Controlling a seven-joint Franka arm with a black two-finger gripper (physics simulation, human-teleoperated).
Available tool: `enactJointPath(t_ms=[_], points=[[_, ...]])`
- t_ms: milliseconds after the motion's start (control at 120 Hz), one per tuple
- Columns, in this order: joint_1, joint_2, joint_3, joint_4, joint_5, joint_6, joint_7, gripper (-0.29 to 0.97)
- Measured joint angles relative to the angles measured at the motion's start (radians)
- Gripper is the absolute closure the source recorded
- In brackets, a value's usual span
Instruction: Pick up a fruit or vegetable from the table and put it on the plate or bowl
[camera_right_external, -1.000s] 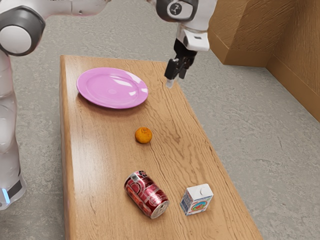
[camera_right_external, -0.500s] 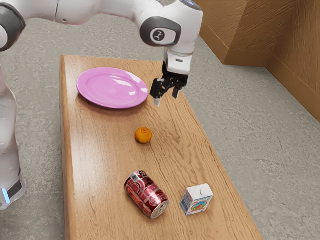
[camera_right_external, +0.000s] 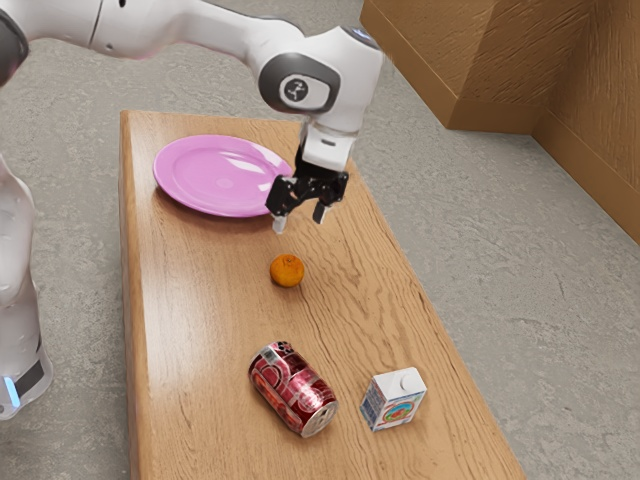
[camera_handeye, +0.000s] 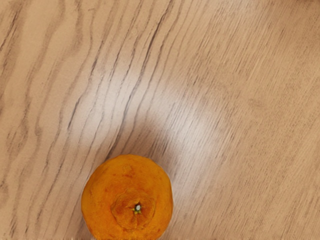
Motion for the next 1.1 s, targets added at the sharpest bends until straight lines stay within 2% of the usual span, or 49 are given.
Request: enactJointPath(t_ms=[392, 1100], points=[[0.004, -0.002, 0.002, -0.107, 0.002, 0.137, 0.019, 0.0], [0.015, -0.016, 0.0, -0.2, 0.001, 0.232, 0.027, 0.0]])
